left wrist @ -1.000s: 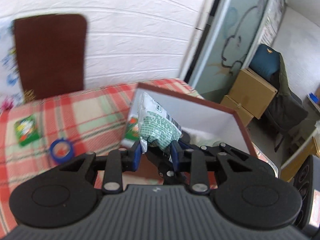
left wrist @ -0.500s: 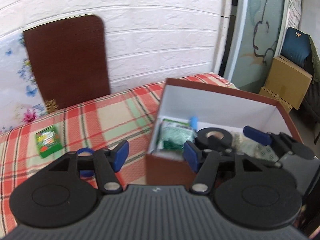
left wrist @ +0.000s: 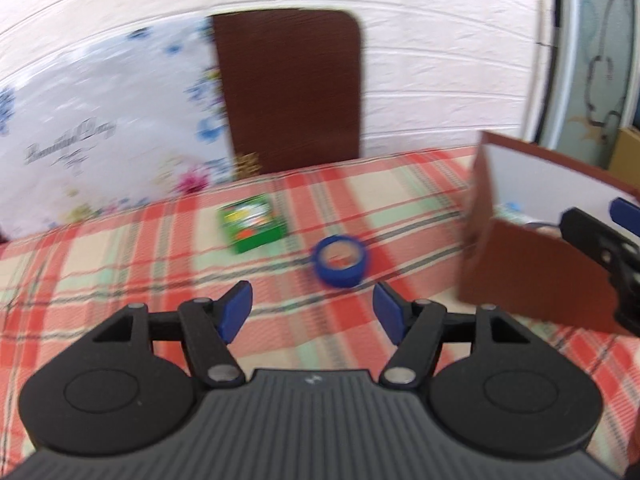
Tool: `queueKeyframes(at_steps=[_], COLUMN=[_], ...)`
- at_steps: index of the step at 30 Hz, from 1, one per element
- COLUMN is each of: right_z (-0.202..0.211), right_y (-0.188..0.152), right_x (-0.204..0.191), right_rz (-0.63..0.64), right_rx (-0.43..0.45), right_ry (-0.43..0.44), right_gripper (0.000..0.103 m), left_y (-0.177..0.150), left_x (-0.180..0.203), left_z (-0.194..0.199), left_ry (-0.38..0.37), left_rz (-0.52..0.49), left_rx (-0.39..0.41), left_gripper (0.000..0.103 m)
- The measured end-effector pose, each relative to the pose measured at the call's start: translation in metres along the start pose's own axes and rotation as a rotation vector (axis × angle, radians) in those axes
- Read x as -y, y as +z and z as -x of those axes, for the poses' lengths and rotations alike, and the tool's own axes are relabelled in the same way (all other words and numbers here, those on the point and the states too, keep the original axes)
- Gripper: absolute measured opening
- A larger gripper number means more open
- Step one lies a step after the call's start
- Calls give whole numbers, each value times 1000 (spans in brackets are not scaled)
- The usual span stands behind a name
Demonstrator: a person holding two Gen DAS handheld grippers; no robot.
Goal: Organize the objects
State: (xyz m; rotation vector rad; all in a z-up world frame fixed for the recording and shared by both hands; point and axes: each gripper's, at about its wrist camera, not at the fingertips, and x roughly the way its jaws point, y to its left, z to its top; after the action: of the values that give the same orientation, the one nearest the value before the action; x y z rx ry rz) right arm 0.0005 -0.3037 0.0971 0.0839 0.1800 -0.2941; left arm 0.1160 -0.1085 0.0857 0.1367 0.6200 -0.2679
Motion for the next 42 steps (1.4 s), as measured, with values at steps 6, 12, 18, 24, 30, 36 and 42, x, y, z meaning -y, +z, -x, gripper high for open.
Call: queueKeyframes(at_steps=[6,12,18,24,30,36,42], right_z=[-12,-32,-51,-89,-132,-171,-181], right_y=[-21,-36,-52,-69,-71,-68,-66], right_x=[-38,-66,-89,-102,-112,-119,-121], right_rz=[-21,-24,16,62,106,101,112], right_rx=[-115,-217,-299,-411,-432,-419,-403], right_ry=[84,161,187,141,107,78,85], right_gripper=[78,78,78,75,78,82,75], left_y=[-23,-42,-82,-101,-100,-102,-102], left_x=[-41,-80,-120,-145,-144,-146,-145], left_z=[2,-3,-35,-29,-30,-34,-35], left_ry=[80,155,258,196,178,170,174], left_rz=[37,79,93,208,205,206,199], left_rx=[-12,-28,-86,12,16,14,10], left_gripper=[68,73,84,96,101,103,103])
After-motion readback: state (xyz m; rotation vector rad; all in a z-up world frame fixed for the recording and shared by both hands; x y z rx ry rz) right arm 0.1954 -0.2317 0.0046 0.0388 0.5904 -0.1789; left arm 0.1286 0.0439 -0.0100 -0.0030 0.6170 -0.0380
